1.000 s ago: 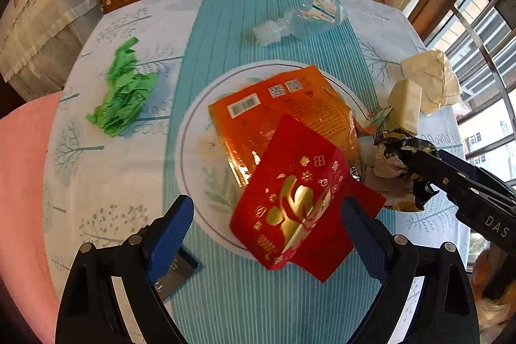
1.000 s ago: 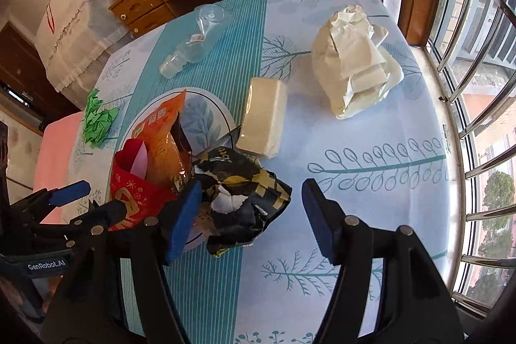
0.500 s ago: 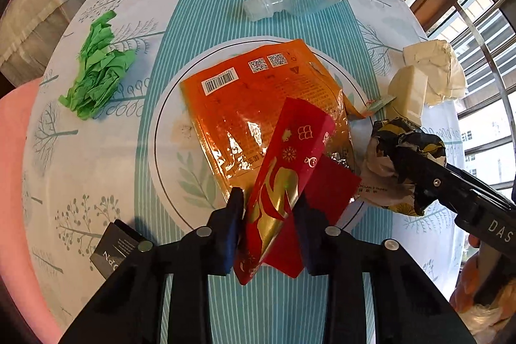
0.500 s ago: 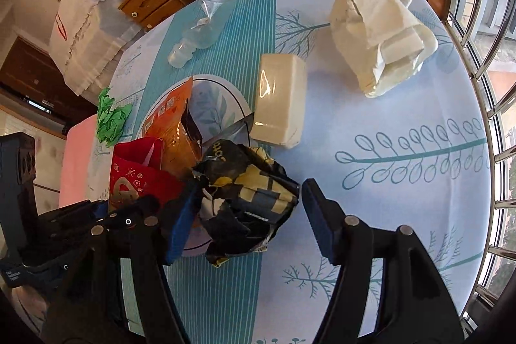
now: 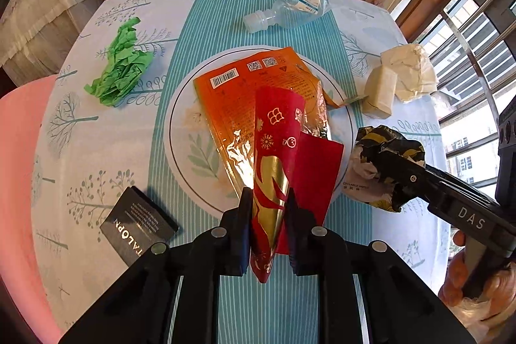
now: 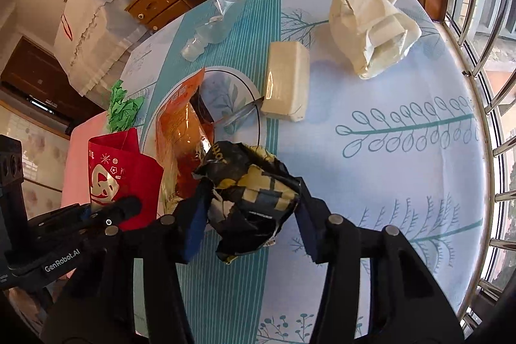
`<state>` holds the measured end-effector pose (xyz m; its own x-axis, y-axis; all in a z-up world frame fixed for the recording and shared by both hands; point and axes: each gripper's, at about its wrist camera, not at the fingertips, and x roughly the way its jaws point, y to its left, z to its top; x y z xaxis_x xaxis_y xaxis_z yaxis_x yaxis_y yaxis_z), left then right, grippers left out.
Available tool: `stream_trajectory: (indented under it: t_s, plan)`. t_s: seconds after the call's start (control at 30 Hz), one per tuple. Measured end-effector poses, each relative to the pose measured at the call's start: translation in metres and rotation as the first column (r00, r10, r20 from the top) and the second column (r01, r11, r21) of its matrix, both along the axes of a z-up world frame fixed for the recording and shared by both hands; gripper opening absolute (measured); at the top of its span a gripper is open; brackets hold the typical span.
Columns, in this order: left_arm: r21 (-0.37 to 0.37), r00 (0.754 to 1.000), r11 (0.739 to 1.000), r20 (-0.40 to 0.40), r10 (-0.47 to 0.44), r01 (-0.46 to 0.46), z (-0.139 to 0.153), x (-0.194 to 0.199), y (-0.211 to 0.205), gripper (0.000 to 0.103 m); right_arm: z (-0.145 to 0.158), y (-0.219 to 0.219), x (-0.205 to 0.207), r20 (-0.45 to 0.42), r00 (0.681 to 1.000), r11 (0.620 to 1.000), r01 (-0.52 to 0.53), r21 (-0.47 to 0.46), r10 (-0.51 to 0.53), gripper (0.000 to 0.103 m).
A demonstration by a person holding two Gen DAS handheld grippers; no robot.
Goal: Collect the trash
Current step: 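Carry the red envelope and snack bag over the bin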
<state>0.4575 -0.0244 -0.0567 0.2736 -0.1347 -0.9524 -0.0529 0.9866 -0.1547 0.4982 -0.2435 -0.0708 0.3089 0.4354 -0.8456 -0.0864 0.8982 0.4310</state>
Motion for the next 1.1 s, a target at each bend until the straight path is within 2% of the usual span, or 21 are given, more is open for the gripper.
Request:
stream_trajectory:
  t_s: [0.37, 0.67, 0.87, 1.1]
  plan:
    - [-0.015, 0.999, 1.0, 0.041, -0.003, 0.004, 0.037, -0.054, 0.003, 0.018, 0.035, -0.001, -0.052, 0.041, 0.999, 1.0, -0.011, 0.022, 0.01, 0.046]
    - [-0.034, 0.994, 0.999, 0.101, -0.026, 0.03, 0.072, -0.117, 0.013, 0.018, 0.068, 0.006, -0.117, 0.082, 0.997, 1.0, 0.002, 0.01, -0.003, 0.046]
    - [-0.052, 0.985, 0.995, 0.154, -0.081, 0.09, 0.099, -0.173, 0.03, 0.018, 0.1, 0.014, -0.182, 0.141, 0.986, 0.996, 0.083, 0.017, -0.085, 0.046]
    - [-0.045, 0.96, 0.982, 0.22, -0.17, 0.184, 0.125, -0.26, 0.062, 0.018, 0.13, 0.046, -0.286, 0.182, 0.97, 0.987, 0.157, 0.028, -0.159, 0.046]
